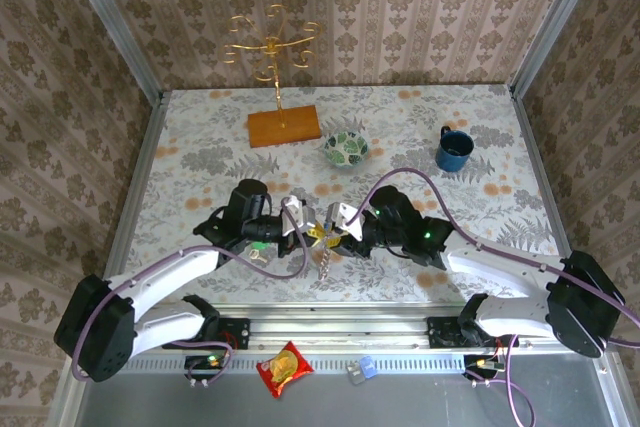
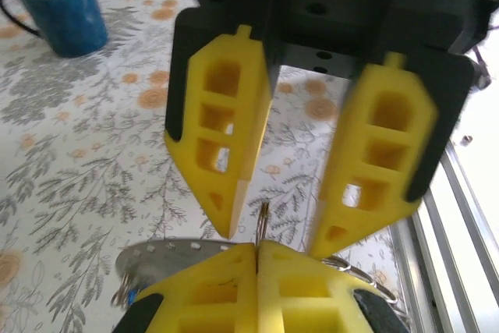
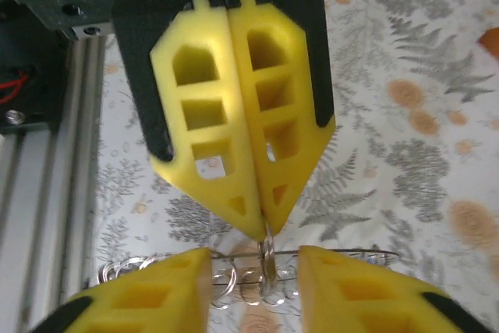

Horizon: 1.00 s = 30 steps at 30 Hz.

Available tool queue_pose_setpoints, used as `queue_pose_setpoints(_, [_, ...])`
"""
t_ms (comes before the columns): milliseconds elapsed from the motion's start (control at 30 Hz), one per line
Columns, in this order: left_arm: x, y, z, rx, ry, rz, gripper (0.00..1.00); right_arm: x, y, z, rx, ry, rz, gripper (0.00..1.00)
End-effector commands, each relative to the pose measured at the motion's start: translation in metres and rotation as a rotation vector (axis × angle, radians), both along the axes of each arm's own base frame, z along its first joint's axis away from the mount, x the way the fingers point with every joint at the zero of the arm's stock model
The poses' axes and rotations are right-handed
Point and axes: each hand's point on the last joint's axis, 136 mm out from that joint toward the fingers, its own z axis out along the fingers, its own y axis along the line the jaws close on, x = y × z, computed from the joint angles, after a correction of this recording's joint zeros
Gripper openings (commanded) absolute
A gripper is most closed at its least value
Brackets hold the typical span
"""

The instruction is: Put the keys on the keyring

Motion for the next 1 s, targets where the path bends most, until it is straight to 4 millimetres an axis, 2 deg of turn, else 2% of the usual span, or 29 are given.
queue_pose_setpoints(0, [0.022,0.001,0.024,-0.058,0.026,0.2,0.0,0.016,-0.024,0.019,0.022,-0.063,-0.145,0.39])
queue_pose_setpoints(100, [0.041,0.009,0.026,-0.044,0.12,0.433,0.0,0.012,-0.039,0.038,0.09,-0.098,-0.193,0.41])
queue_pose_setpoints(200, [0.054,0.022,0.024,-0.047,0.28,0.65,0.0,0.0,-0.038,0.052,0.146,-0.081,-0.161,0.39])
queue_pose_setpoints(300, [0.059,0.035,0.021,-0.044,0.436,0.815,0.0,-0.011,-0.028,0.058,0.167,-0.038,-0.109,0.35])
queue_pose_setpoints(467, [0.06,0.047,0.026,-0.05,0.622,0.988,0.0,-0.028,0.007,0.055,0.191,-0.002,-0.02,0.33])
queue_pose_setpoints(733, [0.037,0.064,0.021,0.006,1.017,1.202,0.0,-0.022,0.053,0.062,0.284,-0.005,0.006,0.28])
queue_pose_setpoints(800, [0.033,0.066,0.018,-0.005,1.11,1.247,0.0,-0.023,0.058,0.057,0.275,-0.015,0.021,0.29])
queue_pose_setpoints(967, [0.022,0.063,0.01,-0.025,1.326,1.311,0.0,-0.008,0.059,0.04,0.235,-0.14,-0.005,0.29])
